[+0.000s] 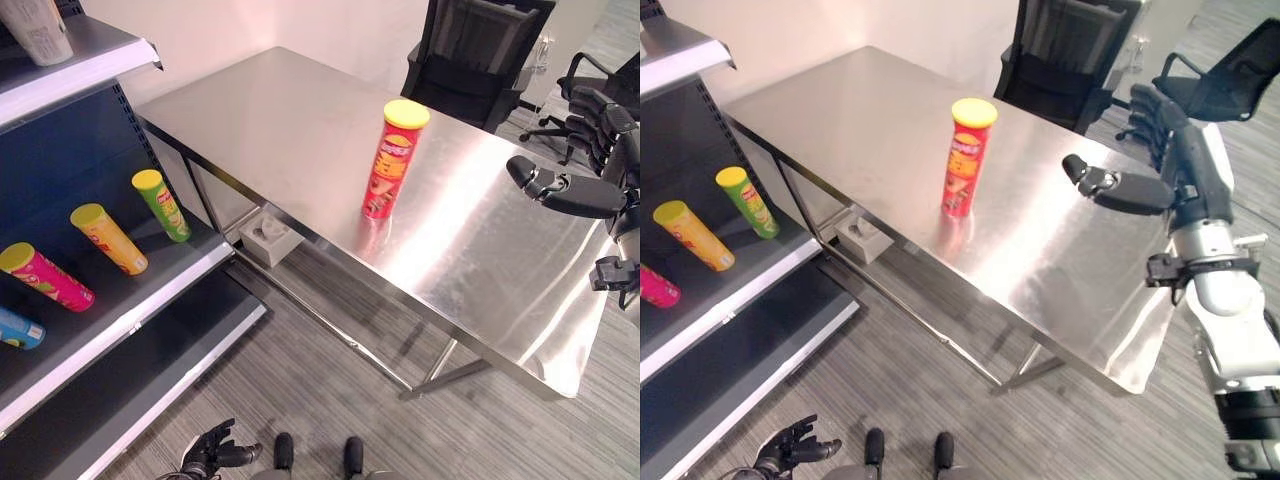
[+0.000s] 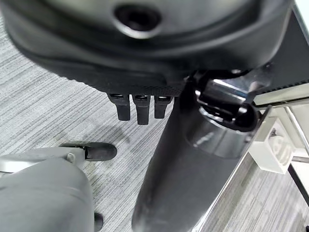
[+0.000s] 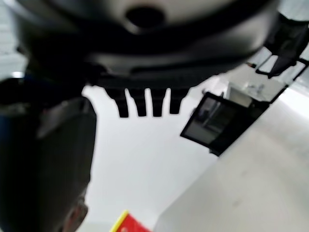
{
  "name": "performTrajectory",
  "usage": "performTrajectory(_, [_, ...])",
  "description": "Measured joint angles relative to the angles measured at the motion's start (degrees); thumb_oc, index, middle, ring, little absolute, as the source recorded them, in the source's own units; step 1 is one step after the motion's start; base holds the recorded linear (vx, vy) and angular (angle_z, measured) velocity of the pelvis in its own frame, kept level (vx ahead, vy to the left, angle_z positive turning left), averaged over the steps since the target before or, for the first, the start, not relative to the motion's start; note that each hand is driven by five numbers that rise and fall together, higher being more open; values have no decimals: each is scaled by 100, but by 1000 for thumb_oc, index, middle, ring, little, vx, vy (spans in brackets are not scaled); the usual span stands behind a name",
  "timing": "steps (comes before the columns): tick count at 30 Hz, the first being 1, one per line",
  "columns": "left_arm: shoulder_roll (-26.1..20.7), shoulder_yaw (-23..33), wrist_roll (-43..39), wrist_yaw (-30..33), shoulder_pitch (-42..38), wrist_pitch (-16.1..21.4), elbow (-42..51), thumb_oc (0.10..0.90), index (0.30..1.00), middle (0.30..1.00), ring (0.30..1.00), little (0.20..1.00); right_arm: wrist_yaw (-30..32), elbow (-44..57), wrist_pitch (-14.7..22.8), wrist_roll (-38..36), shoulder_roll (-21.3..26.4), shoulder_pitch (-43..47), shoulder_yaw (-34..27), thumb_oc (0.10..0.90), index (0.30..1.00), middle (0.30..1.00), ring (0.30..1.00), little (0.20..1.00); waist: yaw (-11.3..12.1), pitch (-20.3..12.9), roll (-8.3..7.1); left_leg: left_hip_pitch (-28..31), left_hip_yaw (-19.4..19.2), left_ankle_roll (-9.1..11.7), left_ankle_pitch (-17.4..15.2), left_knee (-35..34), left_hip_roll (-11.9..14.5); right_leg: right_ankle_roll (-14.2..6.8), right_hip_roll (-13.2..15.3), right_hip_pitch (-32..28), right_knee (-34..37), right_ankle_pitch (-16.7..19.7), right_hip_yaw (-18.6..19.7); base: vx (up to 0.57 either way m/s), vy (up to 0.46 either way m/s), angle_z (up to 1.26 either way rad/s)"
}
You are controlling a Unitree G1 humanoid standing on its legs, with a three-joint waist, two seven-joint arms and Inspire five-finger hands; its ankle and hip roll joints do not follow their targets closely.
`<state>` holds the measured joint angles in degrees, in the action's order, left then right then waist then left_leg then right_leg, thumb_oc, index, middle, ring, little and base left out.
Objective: Put the goods on the table back onto the shelves and tidy them up.
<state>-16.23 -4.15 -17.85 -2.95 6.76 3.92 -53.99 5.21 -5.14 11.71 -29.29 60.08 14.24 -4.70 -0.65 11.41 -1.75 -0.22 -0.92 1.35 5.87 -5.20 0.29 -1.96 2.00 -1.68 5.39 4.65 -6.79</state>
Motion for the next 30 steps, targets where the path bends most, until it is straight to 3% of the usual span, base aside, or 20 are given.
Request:
performTrajectory(3, [-14,63,2,24,25,15,-36,800,900,900,900,900,-56,229,-1,151,-1,77,34,800,900,900,900,900,141,4,-12,37,-38,-177,-37,8,-143,-39,143,-28,-2,30,101,62,106,0])
performTrajectory(11, [-75,99,64,34,41,24,-180,800,900,900,900,900,-261,96,-67,150,-1,971,943,800,900,900,900,900,395,82,-166,181,-156,-187,-100,6,-122,-134,137,-153,-1,-14,267,29,46,-2])
performTrajectory(20, [-97,98,60,87,106,22,-176,800,900,900,900,900,-387,23,-140,147,36,1214,1388,800,900,900,900,900,472,26,-499,132,-165,-152,-133,-10,-115,-245,148,-108,1,-96,300,8,9,-2])
performTrajectory(30, [-137,114,53,136,175,25,-179,800,900,900,900,900,-372,-768,-302,384,334,1817,1974,800,900,900,900,900,486,-23,-542,68,-121,-182,-102,7,-126,-199,157,-62,1,-58,229,6,-2,2])
